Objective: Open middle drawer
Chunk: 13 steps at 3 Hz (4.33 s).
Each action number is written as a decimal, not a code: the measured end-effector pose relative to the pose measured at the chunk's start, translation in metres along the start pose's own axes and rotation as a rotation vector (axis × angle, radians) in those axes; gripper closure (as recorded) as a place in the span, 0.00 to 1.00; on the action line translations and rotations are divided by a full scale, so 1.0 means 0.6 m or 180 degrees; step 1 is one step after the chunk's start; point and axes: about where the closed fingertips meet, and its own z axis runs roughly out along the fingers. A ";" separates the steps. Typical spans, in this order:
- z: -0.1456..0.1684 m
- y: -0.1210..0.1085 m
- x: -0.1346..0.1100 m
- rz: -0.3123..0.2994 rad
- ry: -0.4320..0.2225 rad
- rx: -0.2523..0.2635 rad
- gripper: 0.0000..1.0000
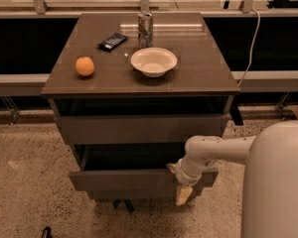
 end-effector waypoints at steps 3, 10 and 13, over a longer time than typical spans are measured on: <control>-0.004 0.001 -0.001 0.0000 -0.0001 -0.0007 0.27; -0.023 0.014 0.018 0.0062 0.0156 -0.0209 0.47; -0.059 0.073 0.011 0.0072 0.0063 -0.0527 0.33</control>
Offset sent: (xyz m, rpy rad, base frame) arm -0.0477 -0.0156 0.0456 0.0516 0.0505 0.0178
